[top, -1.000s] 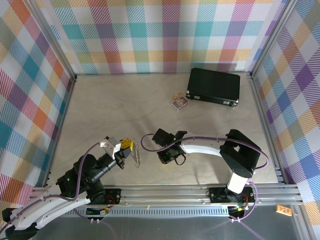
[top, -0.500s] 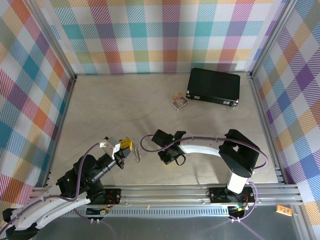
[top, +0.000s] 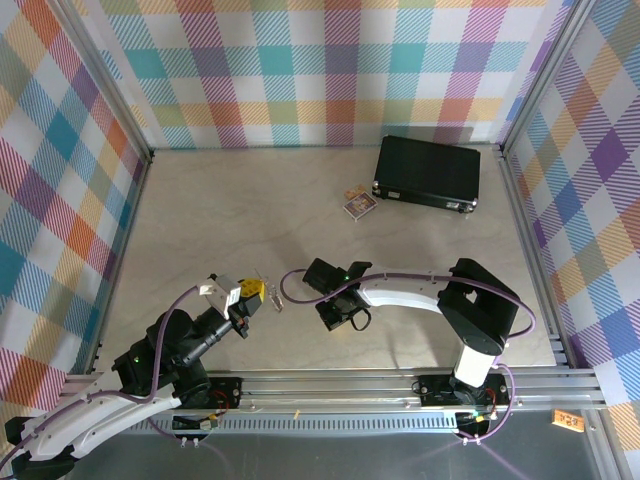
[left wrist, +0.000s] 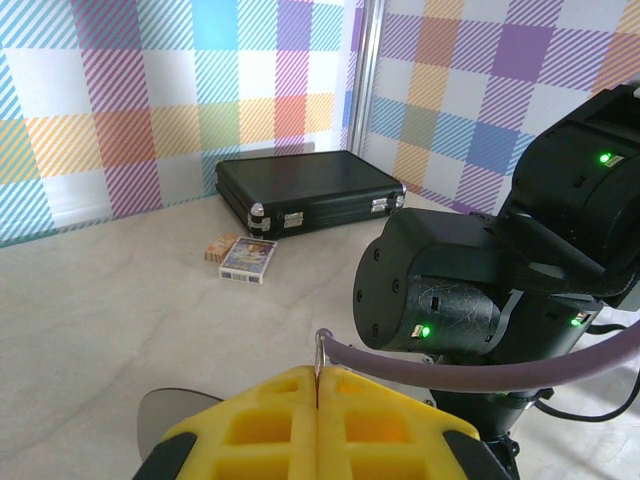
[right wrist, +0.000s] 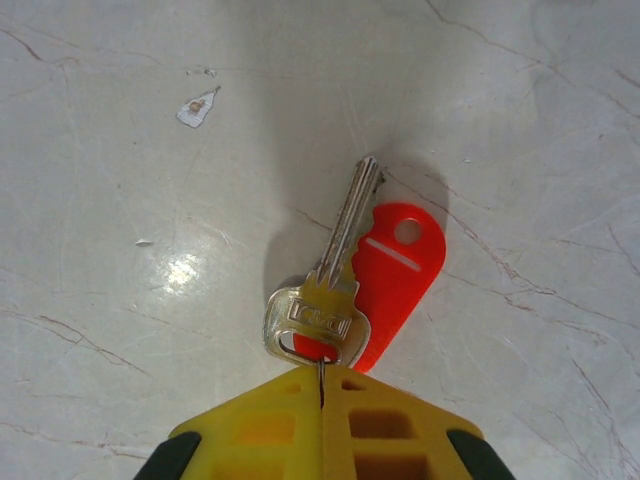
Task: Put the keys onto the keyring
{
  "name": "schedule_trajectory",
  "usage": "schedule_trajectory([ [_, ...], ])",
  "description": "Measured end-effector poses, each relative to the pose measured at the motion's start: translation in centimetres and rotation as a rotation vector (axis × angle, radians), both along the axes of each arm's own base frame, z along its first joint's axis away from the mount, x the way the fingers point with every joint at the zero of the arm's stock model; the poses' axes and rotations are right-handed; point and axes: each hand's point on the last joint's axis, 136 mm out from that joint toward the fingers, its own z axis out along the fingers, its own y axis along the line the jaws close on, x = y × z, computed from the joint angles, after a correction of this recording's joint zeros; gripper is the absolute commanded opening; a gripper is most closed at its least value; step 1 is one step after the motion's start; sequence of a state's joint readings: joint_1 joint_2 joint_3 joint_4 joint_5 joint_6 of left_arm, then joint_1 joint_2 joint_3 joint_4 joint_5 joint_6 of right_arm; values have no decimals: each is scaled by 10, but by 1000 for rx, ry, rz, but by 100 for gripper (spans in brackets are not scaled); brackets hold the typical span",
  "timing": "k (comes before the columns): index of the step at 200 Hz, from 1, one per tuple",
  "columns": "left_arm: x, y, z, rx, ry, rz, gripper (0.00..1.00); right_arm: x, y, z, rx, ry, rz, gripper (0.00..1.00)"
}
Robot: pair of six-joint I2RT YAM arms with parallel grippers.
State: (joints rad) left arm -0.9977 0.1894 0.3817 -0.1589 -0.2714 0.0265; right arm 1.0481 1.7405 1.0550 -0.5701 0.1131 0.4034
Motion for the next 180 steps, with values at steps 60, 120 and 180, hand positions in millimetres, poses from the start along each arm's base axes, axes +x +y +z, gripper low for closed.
schedule_trajectory([
  [60,-2,-3,0,0,1,-22,0,-3,-5,14,56,-53,69,0],
  [120,-17,-23,6,-20,-10,-163,0,-18,-2,100,423,-304,277,0],
  [180,-37,-62,2,25,41,-382,0,-67,1,210,918,-577,567,0],
])
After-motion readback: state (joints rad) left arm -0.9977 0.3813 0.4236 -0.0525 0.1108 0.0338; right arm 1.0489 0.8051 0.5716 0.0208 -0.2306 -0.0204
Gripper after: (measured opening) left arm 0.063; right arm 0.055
